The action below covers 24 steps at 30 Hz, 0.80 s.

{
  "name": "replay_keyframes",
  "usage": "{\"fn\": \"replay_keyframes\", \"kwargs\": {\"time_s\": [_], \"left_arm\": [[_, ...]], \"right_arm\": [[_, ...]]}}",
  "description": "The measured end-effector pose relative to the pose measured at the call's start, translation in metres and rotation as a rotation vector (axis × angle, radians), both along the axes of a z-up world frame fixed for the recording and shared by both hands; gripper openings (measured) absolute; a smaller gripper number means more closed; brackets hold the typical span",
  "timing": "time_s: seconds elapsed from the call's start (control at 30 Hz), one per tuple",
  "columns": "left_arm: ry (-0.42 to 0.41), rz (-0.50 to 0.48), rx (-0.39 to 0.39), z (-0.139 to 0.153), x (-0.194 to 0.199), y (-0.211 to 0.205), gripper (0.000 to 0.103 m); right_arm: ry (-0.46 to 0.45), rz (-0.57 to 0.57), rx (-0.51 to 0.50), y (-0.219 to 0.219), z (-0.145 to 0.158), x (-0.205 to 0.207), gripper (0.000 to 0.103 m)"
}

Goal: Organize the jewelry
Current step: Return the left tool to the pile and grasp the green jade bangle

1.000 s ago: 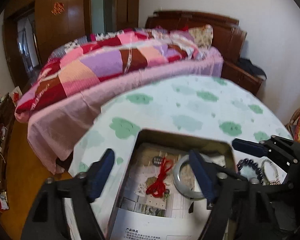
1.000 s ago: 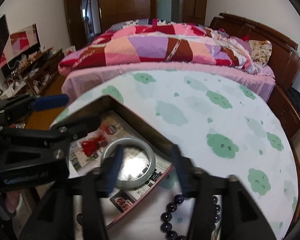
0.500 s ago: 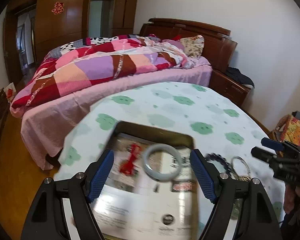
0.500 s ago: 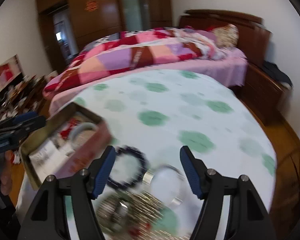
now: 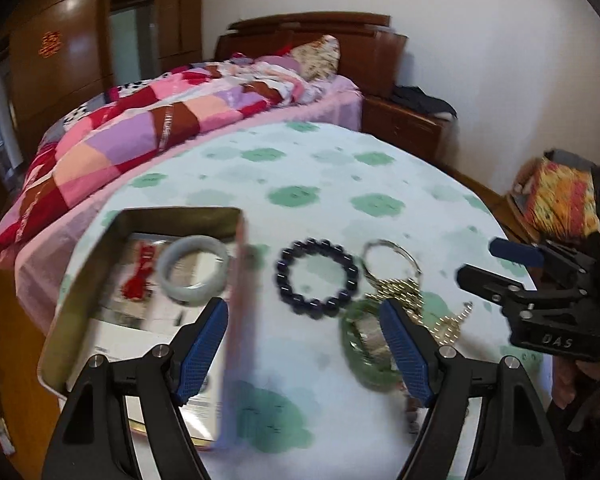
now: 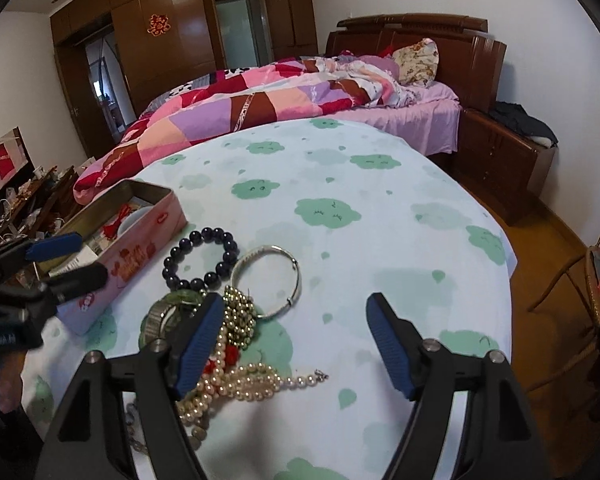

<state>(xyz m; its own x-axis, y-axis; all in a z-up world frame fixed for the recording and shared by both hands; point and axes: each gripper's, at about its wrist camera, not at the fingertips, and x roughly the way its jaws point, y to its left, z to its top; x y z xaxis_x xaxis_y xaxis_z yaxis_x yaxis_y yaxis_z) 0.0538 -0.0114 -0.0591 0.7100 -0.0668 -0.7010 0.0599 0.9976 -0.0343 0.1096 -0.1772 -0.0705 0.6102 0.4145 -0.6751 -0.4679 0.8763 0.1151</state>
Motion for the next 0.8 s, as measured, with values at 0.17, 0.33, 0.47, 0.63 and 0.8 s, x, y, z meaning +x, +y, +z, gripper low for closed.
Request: {"fn": "replay_keyframes", "kwargs": {"time_s": [0.17, 0.33, 0.47, 0.63, 0.8], "left_arm": [[0.054, -0.04, 0.015, -0.016, 0.003, -0.014, 0.056], [0.112, -0.035, 0.018, -0.031, 0.007, -0.014, 0.042], [0.11, -0.04, 0.022, -0.032, 0.003, -0.016, 0.041], [0.148, -0.072, 0.017, -0.043, 0.007, -0.025, 0.04], [0.158, -0.11, -0.006, -0.046, 0.007, -0.028, 0.011]], "right_arm": [[-0.007, 0.018, 0.0, -0.003, -0.006, -0.006, 0.076], [0.007, 0.002, -0.008, -0.007, -0.014, -0.004, 0.076], [0.007, 0.003, -0.012, -0.005, -0.016, -0.006, 0.076], [0.003, 0.007, -0.016, -0.002, -0.018, -0.01, 0.079], [0.005, 0.004, -0.014, -0.001, -0.018, -0.01, 0.079]]}}
